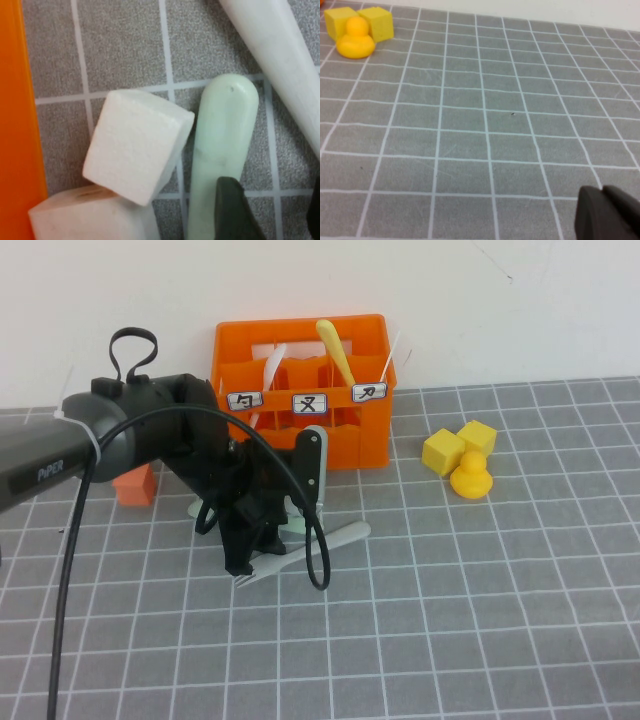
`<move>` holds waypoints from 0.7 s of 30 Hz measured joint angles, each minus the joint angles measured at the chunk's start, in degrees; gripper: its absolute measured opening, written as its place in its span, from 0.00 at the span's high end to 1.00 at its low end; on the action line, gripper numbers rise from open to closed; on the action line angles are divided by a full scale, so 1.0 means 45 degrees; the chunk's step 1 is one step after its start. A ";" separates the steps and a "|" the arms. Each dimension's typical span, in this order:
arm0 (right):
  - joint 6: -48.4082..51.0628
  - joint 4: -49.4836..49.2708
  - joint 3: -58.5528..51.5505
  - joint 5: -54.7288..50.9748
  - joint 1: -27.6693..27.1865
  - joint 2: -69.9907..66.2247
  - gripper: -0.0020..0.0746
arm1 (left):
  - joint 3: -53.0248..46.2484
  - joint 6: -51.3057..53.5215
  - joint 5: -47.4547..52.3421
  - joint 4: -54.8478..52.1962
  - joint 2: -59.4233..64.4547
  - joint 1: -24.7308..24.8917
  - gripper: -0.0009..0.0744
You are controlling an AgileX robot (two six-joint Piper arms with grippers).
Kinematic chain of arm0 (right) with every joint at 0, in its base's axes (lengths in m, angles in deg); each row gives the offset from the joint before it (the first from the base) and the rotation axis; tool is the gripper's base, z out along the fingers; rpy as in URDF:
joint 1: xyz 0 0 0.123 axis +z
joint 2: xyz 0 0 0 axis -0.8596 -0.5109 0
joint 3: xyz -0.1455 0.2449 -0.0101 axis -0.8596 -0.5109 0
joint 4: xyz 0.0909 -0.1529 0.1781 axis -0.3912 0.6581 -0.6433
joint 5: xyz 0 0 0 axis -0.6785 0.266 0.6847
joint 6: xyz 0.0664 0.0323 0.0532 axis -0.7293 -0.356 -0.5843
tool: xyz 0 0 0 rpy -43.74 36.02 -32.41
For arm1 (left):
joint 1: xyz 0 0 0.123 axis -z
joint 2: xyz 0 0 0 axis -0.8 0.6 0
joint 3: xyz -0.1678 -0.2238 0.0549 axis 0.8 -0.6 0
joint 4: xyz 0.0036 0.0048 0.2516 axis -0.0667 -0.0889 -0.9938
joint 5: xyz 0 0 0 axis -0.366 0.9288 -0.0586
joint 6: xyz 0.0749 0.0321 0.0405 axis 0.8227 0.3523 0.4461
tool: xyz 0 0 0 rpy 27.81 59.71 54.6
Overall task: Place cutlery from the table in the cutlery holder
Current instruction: Pick up the spoon
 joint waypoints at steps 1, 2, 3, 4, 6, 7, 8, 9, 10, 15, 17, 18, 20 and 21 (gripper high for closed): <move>0.0000 0.0000 0.0000 0.0000 0.0000 0.0000 0.98 | 0.0000 0.0000 0.0000 0.0022 0.0000 0.0000 0.58; 0.0000 0.0000 0.0000 0.0000 0.0000 0.0000 0.98 | 0.0000 0.0000 0.0000 0.0022 0.0000 0.0000 0.58; 0.0000 0.0000 0.0000 0.0000 0.0000 0.0000 0.98 | 0.0000 0.0000 -0.0047 0.0022 0.0000 0.0000 0.58; 0.0000 0.0000 0.0000 0.0000 0.0000 0.0000 0.98 | 0.0000 -0.0100 -0.0073 0.0022 0.0000 0.0000 0.58; 0.0000 0.0000 0.0000 0.0000 0.0000 0.0000 0.98 | 0.0000 -0.0448 -0.0265 0.0022 0.0000 0.0000 0.58; 0.0000 0.0000 0.0000 0.0000 0.0000 0.0000 0.98 | 0.0000 -0.0709 -0.0387 0.0022 0.0000 0.0000 0.58; 0.0000 0.0000 0.0000 0.0000 0.0000 0.0000 0.98 | 0.0000 -0.0907 -0.0508 0.0022 0.0000 0.0000 0.58; 0.0000 0.0000 0.0000 0.0000 0.0000 0.0000 0.98 | 0.0000 -0.1130 -0.0613 0.0022 0.0000 0.0000 0.58; 0.0000 0.0000 0.0000 0.0000 0.0000 0.0000 0.98 | 0.0000 -0.1332 -0.0680 -0.0001 0.0009 0.0000 0.58; 0.0000 0.0000 0.0000 0.0000 0.0000 0.0000 0.98 | 0.0000 -0.2406 -0.0725 -0.0157 0.0030 0.0009 0.58; 0.0000 0.0000 0.0000 0.0000 0.0000 0.0000 0.98 | 0.0000 -0.2695 -0.0733 -0.0186 0.0030 0.0009 0.58; 0.0000 0.0000 0.0000 0.0000 0.0000 0.0000 0.98 | 0.0000 -0.2815 -0.0754 -0.0186 0.0030 0.0009 0.58; 0.0000 0.0000 0.0000 0.0000 0.0000 0.0000 0.98 | 0.0000 -0.2964 -0.0779 -0.0186 0.0057 0.0009 0.58; 0.0000 0.0000 0.0000 0.0000 0.0000 0.0000 0.98 | 0.0000 -0.3015 -0.0779 -0.0186 0.0078 0.0009 0.58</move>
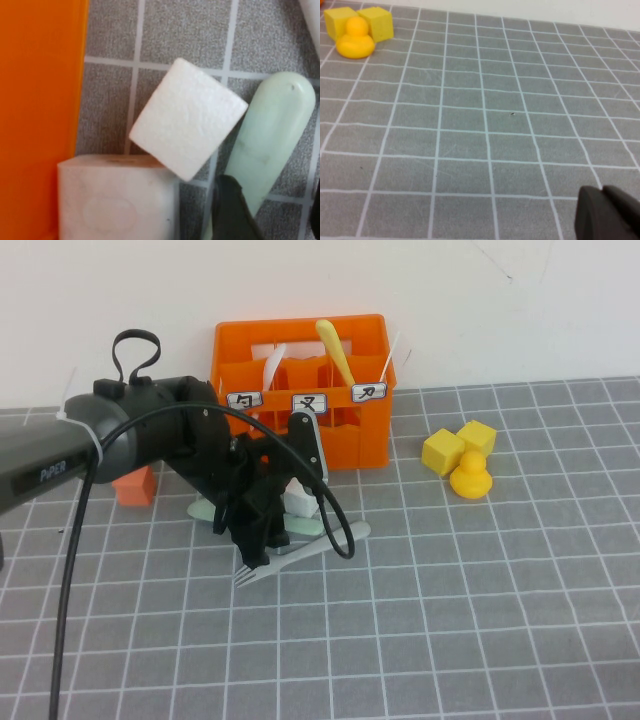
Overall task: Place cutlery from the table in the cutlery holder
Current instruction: Pick up the spoon
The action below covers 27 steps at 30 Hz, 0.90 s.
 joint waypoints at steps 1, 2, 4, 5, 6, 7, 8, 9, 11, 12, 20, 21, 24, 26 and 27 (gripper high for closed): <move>0.0000 0.0000 0.0000 0.0000 0.0000 0.0000 0.98 | 0.0000 -0.0031 0.0000 0.0033 0.0029 0.0000 0.58; 0.0000 0.0000 0.0000 0.0000 0.0000 0.0000 0.98 | 0.0018 -0.0100 0.0000 0.0069 0.0085 0.0000 0.58; 0.0000 0.0000 0.0000 0.0000 0.0000 0.0000 0.98 | 0.0080 -0.0376 0.0000 0.0285 0.0201 0.0000 0.58; 0.0000 0.0000 0.0000 0.0000 0.0000 0.0000 0.98 | 0.0137 -0.0481 0.0054 0.0430 0.0232 0.0000 0.57; 0.0000 0.0000 0.0000 0.0000 0.0000 0.0000 0.98 | 0.0141 -0.0556 0.0189 0.0471 0.0250 -0.0023 0.58; 0.0000 0.0000 0.0000 0.0000 0.0000 0.0000 0.98 | 0.0164 -0.0613 0.0297 0.0497 0.0260 -0.0023 0.58; 0.0000 0.0000 0.0000 0.0000 0.0000 0.0000 0.98 | 0.0219 -0.0641 0.0454 0.0497 0.0281 -0.0023 0.58; 0.0000 0.0000 0.0000 0.0000 0.0000 0.0000 0.98 | 0.0222 -0.0666 0.0582 0.0526 0.0281 -0.0023 0.58; 0.0000 0.0000 0.0000 0.0000 0.0000 0.0000 0.98 | 0.0240 -0.0686 0.1351 0.0700 0.0291 -0.0023 0.58; 0.0000 0.0000 0.0000 0.0000 0.0000 0.0000 0.98 | 0.0240 -0.0686 0.1698 0.0808 0.0267 -0.0023 0.58; 0.0000 0.0000 0.0000 0.0000 0.0000 0.0000 0.98 | 0.0076 -0.0663 0.4536 0.0161 -0.0252 0.0049 0.73; 0.0000 0.0000 0.0000 0.0000 0.0000 0.0000 0.98 | 0.0076 -0.0663 0.4616 -0.0026 -0.0314 0.0049 0.74; 0.0000 0.0000 0.0000 0.0000 0.0000 0.0000 0.98 | 0.0076 -0.0691 0.4638 -0.0305 -0.0659 0.0049 0.75; 0.0000 0.0000 0.0000 0.0000 0.0000 0.0000 0.98 | 0.0076 -0.0842 0.4638 -0.0451 -0.0734 0.0152 0.73; 0.0000 0.0000 0.0000 0.0000 0.0000 0.0000 0.98 | 0.0076 -0.0960 0.4638 -0.0481 -0.0756 0.0221 0.71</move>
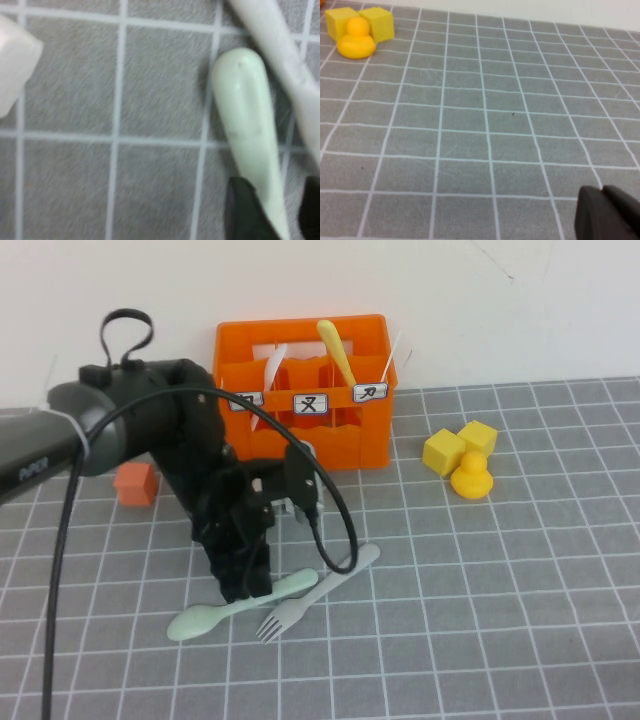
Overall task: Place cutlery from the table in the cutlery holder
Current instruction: Pick up the spoon
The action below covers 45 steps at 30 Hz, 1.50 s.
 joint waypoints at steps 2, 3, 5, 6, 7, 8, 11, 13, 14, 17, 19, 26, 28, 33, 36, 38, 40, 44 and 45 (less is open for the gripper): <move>0.0000 0.0000 0.0000 0.0000 0.0000 0.0000 0.98 | 0.0000 -0.0241 0.0000 -0.0215 0.0000 0.0262 0.64; 0.0000 0.0000 0.0000 0.0000 0.0000 0.0000 0.98 | 0.0000 -0.0394 0.0000 -0.0413 0.0000 0.0431 0.60; 0.0000 0.0000 0.0000 0.0000 0.0000 0.0000 0.98 | 0.0000 -0.0749 0.0000 -0.0941 0.0000 0.0799 0.49; 0.0000 0.0000 0.0000 0.0000 0.0000 0.0000 0.98 | 0.0000 -0.0907 0.0000 -0.1205 0.0000 0.0934 0.46; 0.0000 0.0000 0.0000 0.0000 0.0000 0.0000 0.98 | 0.0000 -0.1188 0.0000 -0.1513 0.0000 0.1091 0.43; 0.0000 0.0000 0.0000 0.0000 0.0000 0.0000 0.98 | 0.0000 -0.1474 -0.0032 -0.1808 0.0000 0.1201 0.41; 0.0000 0.0000 0.0000 0.0000 0.0000 0.0000 0.98 | 0.0000 -0.2650 -0.0512 -0.2419 0.0000 0.1323 0.38; 0.0000 0.0000 0.0000 0.0000 0.0000 0.0000 0.98 | -0.0043 -0.3586 -0.0978 -0.2773 0.0000 0.1323 0.37; 0.0000 0.0000 0.0000 0.0000 0.0000 0.0000 0.98 | -0.0125 -0.3943 -0.1223 -0.2926 0.0000 0.1323 0.37; 0.0000 0.0000 0.0000 0.0000 0.0000 0.0000 0.98 | -0.0508 -0.4404 -0.1572 -0.3124 0.0000 0.1323 0.37; 0.0000 0.0000 0.0000 0.0000 0.0000 0.0000 0.98 | -0.0867 -0.4485 -0.1705 -0.3124 -0.0034 0.1323 0.37; 0.0000 0.0000 0.0000 0.0000 0.0000 0.0000 0.98 | -0.1887 -0.4540 -0.2621 -0.2909 -0.0431 0.1323 0.44; 0.0000 0.0000 0.0000 0.0000 0.0000 0.0000 0.98 | -0.1970 -0.4540 -0.2643 -0.2745 -0.0491 0.1323 0.50; 0.0000 0.0000 0.0000 0.0000 0.0000 0.0000 0.98 | -0.2024 -0.4540 -0.2460 -0.2525 -0.0510 0.1323 0.83; 0.0000 0.0000 0.0000 0.0000 0.0000 0.0000 0.98 | -0.2024 -0.4540 -0.2460 -0.2546 -0.0542 0.1323 0.82; 0.0000 0.0000 0.0000 0.0000 0.0000 0.0000 0.98 | -0.2053 -0.4489 -0.2521 -0.2546 -0.0653 0.1323 0.82; 0.0000 0.0000 0.0000 0.0000 0.0000 0.0000 0.98 | -0.2186 -0.4557 -0.2735 -0.2562 -0.0895 0.1323 0.82; 0.0000 0.0000 0.0000 0.0000 0.0000 0.0000 0.98 | -0.2401 -0.4885 -0.3511 -0.2695 -0.1919 0.1323 0.82; 0.0000 0.0000 0.0000 0.0000 0.0000 0.0000 0.98 | -0.2455 -0.5040 -0.3966 -0.2695 -0.2323 0.1323 0.82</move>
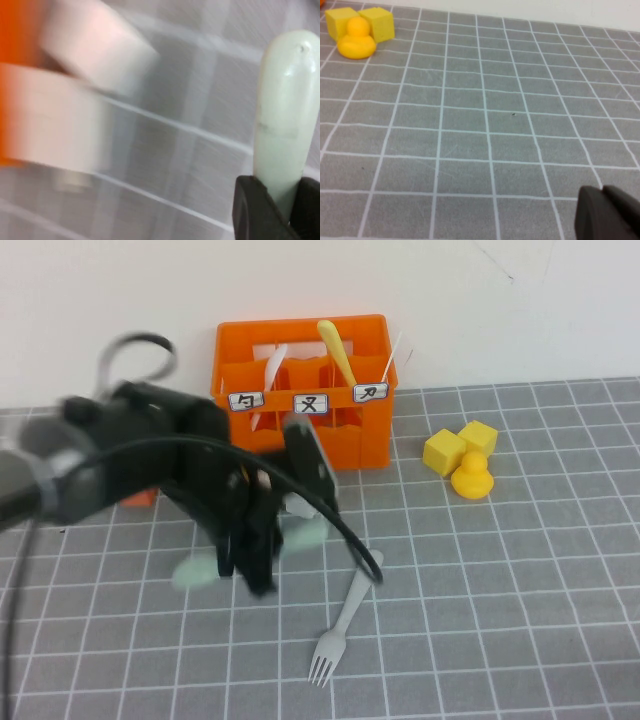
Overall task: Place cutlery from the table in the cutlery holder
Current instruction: Pick up the spoon, then place the spoon on the box
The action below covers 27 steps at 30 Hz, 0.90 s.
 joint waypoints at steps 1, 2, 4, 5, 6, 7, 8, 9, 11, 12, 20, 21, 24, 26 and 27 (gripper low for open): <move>0.0000 0.0000 0.0000 0.0000 0.0000 0.0000 0.98 | -0.0108 -0.0142 -0.0592 0.0000 -0.0417 0.0000 0.82; 0.0000 0.0000 0.0000 0.0000 0.0000 0.0000 0.98 | -0.0285 -0.0326 -0.1311 0.0036 -0.0818 -0.0026 0.82; 0.0000 0.0000 0.0000 0.0000 0.0000 0.0000 0.98 | -0.0736 -0.0599 -0.3045 0.0376 -0.1467 -0.0158 0.82; 0.0000 0.0000 0.0000 0.0000 0.0000 0.0000 0.98 | -0.1044 -0.0753 -0.4050 0.0755 -0.1764 -0.0292 0.82; 0.0000 0.0000 0.0000 0.0000 0.0000 0.0000 0.98 | -0.1375 -0.0886 -0.4911 0.1160 -0.1962 -0.0406 0.82; 0.0000 0.0000 0.0000 0.0000 0.0000 0.0000 0.98 | -0.1710 -0.1041 -0.5992 0.1768 -0.2176 -0.0561 0.82; 0.0000 0.0000 0.0000 0.0000 0.0000 0.0000 0.98 | -0.2020 -0.1245 -0.7086 0.2460 -0.2337 -0.0729 0.82; 0.0000 0.0000 0.0000 0.0000 0.0000 0.0000 0.98 | -0.2301 -0.1478 -0.8176 0.3193 -0.2429 -0.0894 0.82; 0.0000 0.0000 0.0000 0.0000 0.0000 0.0000 0.98 | -0.2675 -0.2056 -0.9966 0.4480 -0.2514 -0.1145 0.82; 0.0000 0.0000 0.0000 0.0000 0.0000 0.0000 0.98 | -0.2768 -0.2444 -1.0792 0.4886 -0.2522 -0.1231 0.82; 0.0000 0.0000 0.0000 0.0000 0.0000 0.0000 0.98 | -0.2884 -0.5643 -1.5011 0.3752 -0.2495 -0.1410 0.82; 0.0000 0.0000 0.0000 0.0000 0.0000 0.0000 0.98 | -0.2897 -0.6168 -1.5490 0.3446 -0.2463 -0.1410 0.82; 0.0000 0.0000 0.0000 0.0000 0.0000 0.0000 0.98 | -0.2897 -0.7665 -1.6690 0.2620 -0.2154 -0.1433 0.82; 0.0000 0.0000 0.0000 0.0000 0.0000 0.0000 0.98 | -0.2897 -0.8368 -1.7357 0.2212 -0.1866 -0.1433 0.82; 0.0000 0.0000 0.0000 0.0000 0.0000 0.0000 0.98 | -0.2872 -0.8559 -1.7588 0.2084 -0.1677 -0.1433 0.82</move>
